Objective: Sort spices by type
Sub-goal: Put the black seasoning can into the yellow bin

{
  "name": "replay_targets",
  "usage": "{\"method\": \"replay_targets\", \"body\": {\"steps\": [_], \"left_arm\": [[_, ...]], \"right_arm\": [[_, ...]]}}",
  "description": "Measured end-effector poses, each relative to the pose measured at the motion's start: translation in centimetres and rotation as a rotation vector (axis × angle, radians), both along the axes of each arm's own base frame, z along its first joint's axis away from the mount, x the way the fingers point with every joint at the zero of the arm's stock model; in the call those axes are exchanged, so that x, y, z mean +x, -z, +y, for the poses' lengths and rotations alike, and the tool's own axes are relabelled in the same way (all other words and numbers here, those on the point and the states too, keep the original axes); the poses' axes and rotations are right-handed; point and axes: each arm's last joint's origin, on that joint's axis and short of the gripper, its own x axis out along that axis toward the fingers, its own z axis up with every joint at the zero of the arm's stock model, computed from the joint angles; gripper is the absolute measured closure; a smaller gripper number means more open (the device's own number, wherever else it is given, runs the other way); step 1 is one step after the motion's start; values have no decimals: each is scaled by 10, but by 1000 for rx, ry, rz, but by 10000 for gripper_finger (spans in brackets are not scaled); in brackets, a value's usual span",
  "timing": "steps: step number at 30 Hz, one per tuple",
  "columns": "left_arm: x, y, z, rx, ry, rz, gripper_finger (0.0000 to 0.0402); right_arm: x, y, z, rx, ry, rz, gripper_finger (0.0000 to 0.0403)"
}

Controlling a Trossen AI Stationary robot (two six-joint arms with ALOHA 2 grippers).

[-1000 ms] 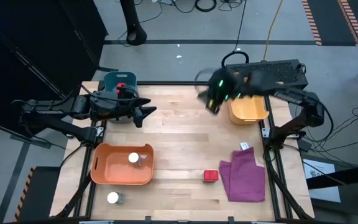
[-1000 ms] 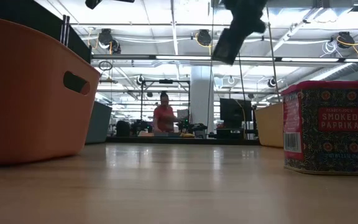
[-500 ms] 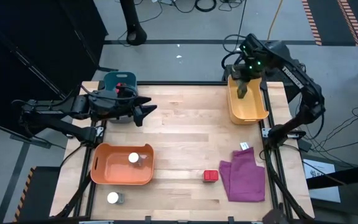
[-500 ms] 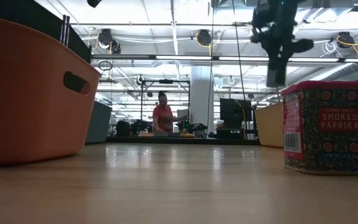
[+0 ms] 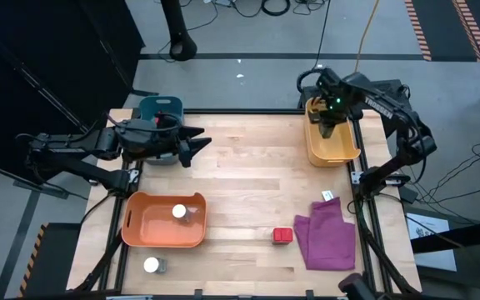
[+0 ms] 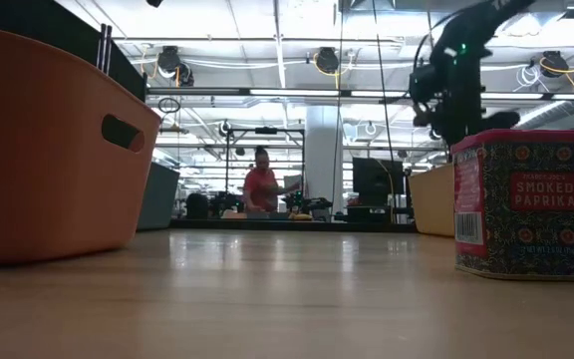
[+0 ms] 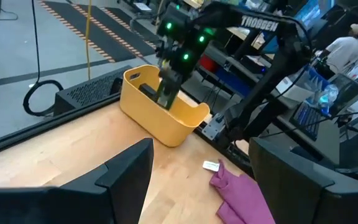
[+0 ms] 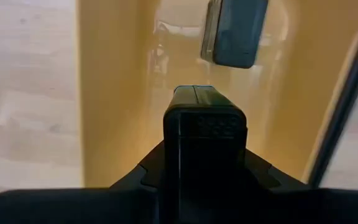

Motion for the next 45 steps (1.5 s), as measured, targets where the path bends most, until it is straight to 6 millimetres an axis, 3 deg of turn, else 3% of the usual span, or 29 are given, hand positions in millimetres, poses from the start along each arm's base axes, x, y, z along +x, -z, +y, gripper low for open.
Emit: {"method": "replay_targets", "body": {"steps": [8,14,32,45], "left_arm": [[0,-1,0,-1,0,-8,133],[0,-1,0,1,-10,-13,133],[0,-1,1,10,-39,-10,133],[0,-1,1,10,-39,-10,133]], "right_arm": [[0,40,0,-33,10,-22,307],[2,57,0,-86,11,-16,307],[9,59,-1,-166,24,-17,307],[4,61,6,-75,59,6,307]]}}
